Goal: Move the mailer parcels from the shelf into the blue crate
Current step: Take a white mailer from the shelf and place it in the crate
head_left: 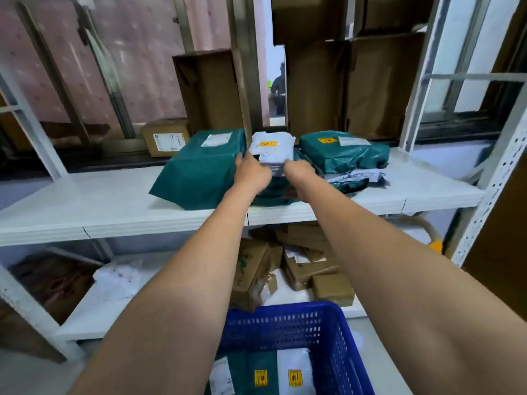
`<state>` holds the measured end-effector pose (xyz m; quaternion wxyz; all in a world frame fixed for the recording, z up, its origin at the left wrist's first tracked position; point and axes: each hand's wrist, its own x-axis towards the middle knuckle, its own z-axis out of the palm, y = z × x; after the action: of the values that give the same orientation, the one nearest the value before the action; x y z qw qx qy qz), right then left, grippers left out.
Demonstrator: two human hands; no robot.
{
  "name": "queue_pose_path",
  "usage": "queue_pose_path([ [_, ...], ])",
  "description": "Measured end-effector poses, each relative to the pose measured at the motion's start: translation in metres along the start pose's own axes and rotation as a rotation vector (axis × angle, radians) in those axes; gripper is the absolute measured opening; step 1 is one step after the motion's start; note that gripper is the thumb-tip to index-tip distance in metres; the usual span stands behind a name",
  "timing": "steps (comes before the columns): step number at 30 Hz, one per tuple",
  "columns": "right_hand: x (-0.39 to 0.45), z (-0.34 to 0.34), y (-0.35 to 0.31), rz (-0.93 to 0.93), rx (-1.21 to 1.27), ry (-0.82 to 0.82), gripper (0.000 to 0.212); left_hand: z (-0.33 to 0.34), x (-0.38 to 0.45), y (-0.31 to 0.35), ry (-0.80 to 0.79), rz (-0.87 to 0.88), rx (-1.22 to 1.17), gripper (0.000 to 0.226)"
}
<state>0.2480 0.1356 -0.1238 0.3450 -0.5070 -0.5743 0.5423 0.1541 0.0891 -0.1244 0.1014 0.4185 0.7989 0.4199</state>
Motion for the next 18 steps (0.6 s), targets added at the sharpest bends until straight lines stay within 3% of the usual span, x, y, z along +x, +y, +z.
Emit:
queue_pose_path([
  [4,-0.014,-0.001,-0.007,-0.060,-0.043,0.129,0.060,0.002,-0.002,0.001,0.002,-0.001,0.116,0.065],
  [8,-0.003,0.003,-0.009,-0.091,0.022,0.205,0.055,0.004,-0.001,0.001,0.047,-0.011,0.146,0.058],
  [18,0.005,0.014,-0.013,-0.076,0.103,0.245,0.040,0.010,-0.010,0.004,0.043,0.015,0.126,0.063],
])
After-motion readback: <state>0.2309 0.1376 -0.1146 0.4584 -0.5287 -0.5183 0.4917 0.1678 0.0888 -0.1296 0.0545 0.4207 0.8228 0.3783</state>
